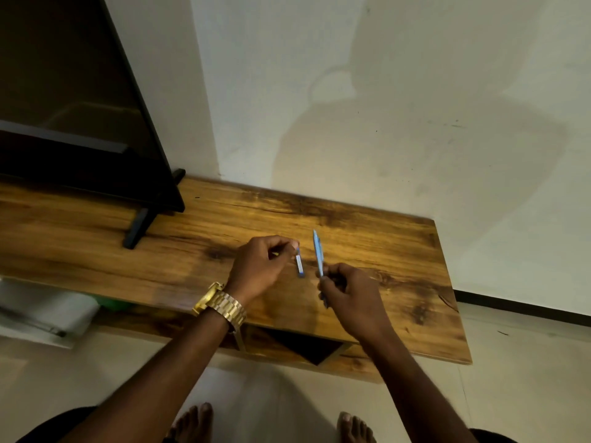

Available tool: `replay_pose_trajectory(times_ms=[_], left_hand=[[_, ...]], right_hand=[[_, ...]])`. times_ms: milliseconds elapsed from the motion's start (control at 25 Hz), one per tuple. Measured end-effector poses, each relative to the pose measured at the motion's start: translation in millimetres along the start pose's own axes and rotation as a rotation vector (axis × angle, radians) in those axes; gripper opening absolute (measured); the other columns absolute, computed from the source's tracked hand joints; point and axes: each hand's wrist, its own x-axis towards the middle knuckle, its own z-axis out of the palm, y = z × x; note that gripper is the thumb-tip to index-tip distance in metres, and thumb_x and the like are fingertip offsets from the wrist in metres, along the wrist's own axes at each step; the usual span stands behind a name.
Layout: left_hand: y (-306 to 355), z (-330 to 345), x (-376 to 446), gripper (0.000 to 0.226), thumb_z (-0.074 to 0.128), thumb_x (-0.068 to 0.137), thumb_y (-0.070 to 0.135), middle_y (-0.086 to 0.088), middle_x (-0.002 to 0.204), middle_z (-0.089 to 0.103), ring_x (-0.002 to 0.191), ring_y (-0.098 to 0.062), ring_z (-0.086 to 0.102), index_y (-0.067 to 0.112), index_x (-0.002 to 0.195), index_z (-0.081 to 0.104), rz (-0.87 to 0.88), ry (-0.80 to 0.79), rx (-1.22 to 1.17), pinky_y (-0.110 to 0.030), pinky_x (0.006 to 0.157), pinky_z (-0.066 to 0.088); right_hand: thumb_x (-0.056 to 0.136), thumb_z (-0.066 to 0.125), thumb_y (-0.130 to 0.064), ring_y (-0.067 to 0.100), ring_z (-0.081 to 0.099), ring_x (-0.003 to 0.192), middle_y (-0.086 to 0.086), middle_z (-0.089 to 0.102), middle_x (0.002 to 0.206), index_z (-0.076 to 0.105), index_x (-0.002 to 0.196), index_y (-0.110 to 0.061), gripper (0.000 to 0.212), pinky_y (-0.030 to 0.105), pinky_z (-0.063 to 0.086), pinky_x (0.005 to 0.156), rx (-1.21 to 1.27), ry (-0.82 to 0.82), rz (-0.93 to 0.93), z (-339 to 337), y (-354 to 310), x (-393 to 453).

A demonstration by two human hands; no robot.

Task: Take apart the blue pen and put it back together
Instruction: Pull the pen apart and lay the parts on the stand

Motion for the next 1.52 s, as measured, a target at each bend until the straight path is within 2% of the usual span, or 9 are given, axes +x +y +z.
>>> replay_pose_trajectory(times_ms=[240,440,520,600,760,880,1080,1280,1520], left_hand=[[3.4,0.3,5.3,0.019,0.074,0.1,0.031,0.005,0.104,0.086,0.08,0.001,0.075,0.022,0.114,0.085,-0.013,0.021,-0.299,-0.009,0.061,0.051],[5.0,-13.1,7.8,0.017,0.076,0.099,0.033,0.011,0.103,0.085,0.092,0.002,0.075,0.024,0.108,0.086,-0.014,0.017,-0.241,-0.022,0.082,0.058],[4.6,-19.3,10.0,0.018,0.075,0.099,0.038,0.01,0.099,0.085,0.087,-0.002,0.072,0.024,0.103,0.085,-0.037,0.077,-0.239,-0.028,0.078,0.054],[1.0,-27.9,14.4,0.019,0.077,0.097,0.041,0.008,0.094,0.084,0.087,-0.006,0.073,0.023,0.096,0.084,-0.027,0.166,-0.095,-0.03,0.075,0.055],[-13.3,-25.1,17.7,0.02,0.084,0.091,0.04,0.002,0.1,0.084,0.097,-0.016,0.076,0.021,0.096,0.087,-0.042,0.125,0.564,-0.033,0.08,0.062],[-17.4,-12.6,20.9,0.024,0.086,0.089,0.041,-0.002,0.105,0.082,0.102,-0.017,0.074,0.019,0.099,0.086,-0.115,0.065,0.653,-0.032,0.079,0.059],[-12.4,-12.7,23.9,0.026,0.078,0.096,0.043,-0.001,0.101,0.083,0.1,-0.019,0.075,0.018,0.103,0.084,-0.008,0.137,0.512,-0.043,0.084,0.064],[3.5,-2.1,21.0,0.02,0.076,0.099,0.035,0.005,0.102,0.086,0.087,-0.013,0.082,0.022,0.113,0.083,0.011,-0.045,-0.182,-0.034,0.07,0.066],[0.4,-9.9,21.7,0.018,0.082,0.094,0.03,0.005,0.102,0.086,0.087,-0.013,0.081,0.021,0.109,0.084,0.064,-0.076,-0.116,-0.022,0.062,0.059]], right_hand=[[0.106,0.065,-0.016,0.015,0.078,0.083,0.003,0.08,0.096,0.075,0.11,-0.023,0.013,0.023,0.062,0.07,0.132,-0.117,0.069,7.3,-6.8,-7.8],[0.106,0.066,-0.017,0.014,0.077,0.08,0.003,0.08,0.093,0.077,0.108,-0.022,0.012,0.02,0.061,0.068,0.116,-0.17,0.054,0.6,-3.4,0.0],[0.105,0.067,-0.016,0.01,0.076,0.075,0.001,0.079,0.091,0.077,0.107,-0.021,0.012,0.018,0.06,0.065,0.088,-0.168,0.066,-2.0,-0.7,2.3],[0.105,0.067,-0.016,0.007,0.073,0.074,0.0,0.078,0.089,0.078,0.104,-0.021,0.012,0.018,0.058,0.064,0.085,-0.152,0.086,-4.7,1.4,3.2],[0.104,0.067,-0.015,0.006,0.071,0.07,0.002,0.078,0.083,0.078,0.101,-0.022,0.014,0.026,0.059,0.07,0.156,-0.12,0.091,-9.1,3.3,6.4],[0.104,0.067,-0.014,0.004,0.07,0.067,0.001,0.077,0.081,0.078,0.101,-0.023,0.014,0.024,0.059,0.067,0.171,-0.136,0.081,-9.8,3.5,7.4],[0.104,0.068,-0.013,0.002,0.073,0.07,-0.002,0.079,0.083,0.077,0.098,-0.027,0.017,0.021,0.06,0.067,0.188,-0.124,0.074,-15.4,6.5,7.8],[0.105,0.067,-0.014,0.004,0.075,0.074,0.001,0.081,0.09,0.076,0.1,-0.026,0.015,0.025,0.062,0.072,0.169,-0.143,0.071,-15.3,6.4,7.3],[0.105,0.068,-0.014,0.004,0.075,0.076,-0.001,0.079,0.091,0.076,0.103,-0.025,0.014,0.027,0.063,0.074,0.109,-0.168,0.029,-13.1,4.3,5.9]])
